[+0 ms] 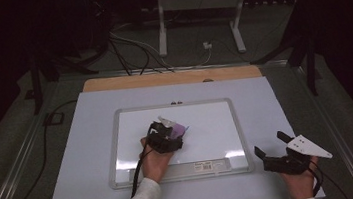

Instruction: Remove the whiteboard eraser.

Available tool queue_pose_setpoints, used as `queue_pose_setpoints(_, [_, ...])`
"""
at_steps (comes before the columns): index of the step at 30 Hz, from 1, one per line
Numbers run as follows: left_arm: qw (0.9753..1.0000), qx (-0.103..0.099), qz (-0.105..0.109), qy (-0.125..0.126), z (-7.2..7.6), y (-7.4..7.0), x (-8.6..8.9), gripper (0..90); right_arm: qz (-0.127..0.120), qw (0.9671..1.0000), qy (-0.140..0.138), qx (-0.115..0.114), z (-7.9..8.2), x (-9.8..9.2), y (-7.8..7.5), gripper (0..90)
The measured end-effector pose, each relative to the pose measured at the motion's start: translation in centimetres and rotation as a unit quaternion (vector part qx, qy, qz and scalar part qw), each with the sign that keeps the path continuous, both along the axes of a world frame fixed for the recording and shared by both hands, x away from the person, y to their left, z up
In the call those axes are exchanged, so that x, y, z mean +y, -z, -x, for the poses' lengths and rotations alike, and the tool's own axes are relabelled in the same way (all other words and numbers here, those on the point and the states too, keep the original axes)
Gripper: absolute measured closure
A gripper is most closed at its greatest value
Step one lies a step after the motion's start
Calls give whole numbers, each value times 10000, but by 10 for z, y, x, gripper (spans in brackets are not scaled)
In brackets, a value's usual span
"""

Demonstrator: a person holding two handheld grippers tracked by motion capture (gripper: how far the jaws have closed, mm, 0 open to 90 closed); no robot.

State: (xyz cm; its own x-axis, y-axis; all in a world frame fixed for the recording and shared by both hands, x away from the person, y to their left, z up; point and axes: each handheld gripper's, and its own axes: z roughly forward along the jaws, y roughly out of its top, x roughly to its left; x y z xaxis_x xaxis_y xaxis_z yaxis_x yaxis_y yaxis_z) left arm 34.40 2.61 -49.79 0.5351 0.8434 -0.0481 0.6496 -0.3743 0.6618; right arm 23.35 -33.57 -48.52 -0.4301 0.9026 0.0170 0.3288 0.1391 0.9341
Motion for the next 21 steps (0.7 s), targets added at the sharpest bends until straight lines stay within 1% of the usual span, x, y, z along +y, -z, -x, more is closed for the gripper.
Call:
queue_pose_setpoints(2, [9999, 23, 41, 162, 0, 0, -9, 420, 8, 10000, -4, -5, 0, 0, 0, 0])
queue_pose_setpoints(3, [9998, 23, 71, 199, 0, 0, -12, 421, 12, 10000, -3, -8, 0, 0, 0, 0])
queue_pose_setpoints(4, [9997, 4, 57, 235, 0, 1, -15, 421, 7, 10000, 0, -9, 0, 0, 0, 0])
queue_pose_setpoints(6, [9997, -13, 17, 258, -1, 0, -18, 420, -6, 10000, 12, -8, 0, -1, 0, 0])
queue_pose_setpoints(8, [9997, 1, 29, 247, -4, 0, -16, 420, -9, 10000, 20, -7, 0, -1, 0, 0])
queue_pose_setpoints(10, [9999, -42, -37, 159, -8, 0, -14, 420, -5, 10000, 19, -8, 0, -2, 0, 0])
queue_pose_setpoints(13, [9998, -82, -146, -48, -16, 0, -5, 421, -21, 10000, 28, -14, 1, -2, -1, 0])
queue_pose_setpoints(15, [9994, -120, -272, -185, -23, -1, 2, 421, -25, 10000, 27, -17, 1, -2, -1, 0])
queue_pose_setpoints(17, [9984, -146, -416, -360, -30, -2, 11, 421, -23, 10000, 33, -17, 1, -3, -1, 0])
queue_pose_setpoints(18, [9979, -145, -446, -455, -33, -2, 16, 421, -21, 10000, 37, -15, 1, -3, -1, 0])
queue_pose_setpoints(21, [9965, -104, -419, -723, -43, -2, 32, 421, -21, 10000, 35, -21, 1, -3, -1, 0])
